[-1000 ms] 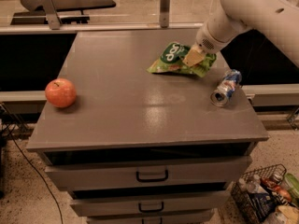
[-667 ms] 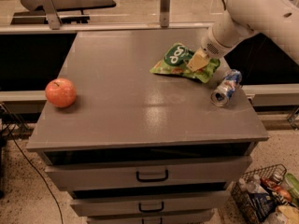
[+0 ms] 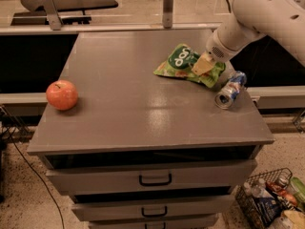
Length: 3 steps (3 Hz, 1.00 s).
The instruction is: Move green rice chip bag near redbull can
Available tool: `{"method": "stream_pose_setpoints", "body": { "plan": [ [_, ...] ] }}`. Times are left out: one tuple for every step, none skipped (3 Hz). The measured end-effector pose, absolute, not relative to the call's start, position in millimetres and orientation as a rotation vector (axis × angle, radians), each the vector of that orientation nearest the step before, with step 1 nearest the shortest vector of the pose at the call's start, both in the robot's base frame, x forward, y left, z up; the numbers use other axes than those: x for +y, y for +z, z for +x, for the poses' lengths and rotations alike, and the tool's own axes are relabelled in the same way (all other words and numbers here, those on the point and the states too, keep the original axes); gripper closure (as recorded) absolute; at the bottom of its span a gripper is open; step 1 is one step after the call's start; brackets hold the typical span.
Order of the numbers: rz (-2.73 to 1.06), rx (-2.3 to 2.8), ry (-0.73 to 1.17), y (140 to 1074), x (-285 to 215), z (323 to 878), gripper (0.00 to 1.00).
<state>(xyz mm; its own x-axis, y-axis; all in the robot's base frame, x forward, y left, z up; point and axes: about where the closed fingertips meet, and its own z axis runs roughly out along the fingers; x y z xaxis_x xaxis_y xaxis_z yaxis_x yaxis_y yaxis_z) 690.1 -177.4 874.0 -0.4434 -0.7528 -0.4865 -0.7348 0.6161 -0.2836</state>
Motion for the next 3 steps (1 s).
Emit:
{"method": "stream_pose_setpoints", "body": {
  "plan": [
    [-1.157, 2.259, -0.01, 875.0, -178.4, 687.3, 0.13],
    [-1.138, 2.245, 0.003, 884.1, -184.7, 684.6, 0.0],
    [-1.117, 2.2, 0.038, 899.5, -190.5, 683.4, 0.0]
  ]
}}
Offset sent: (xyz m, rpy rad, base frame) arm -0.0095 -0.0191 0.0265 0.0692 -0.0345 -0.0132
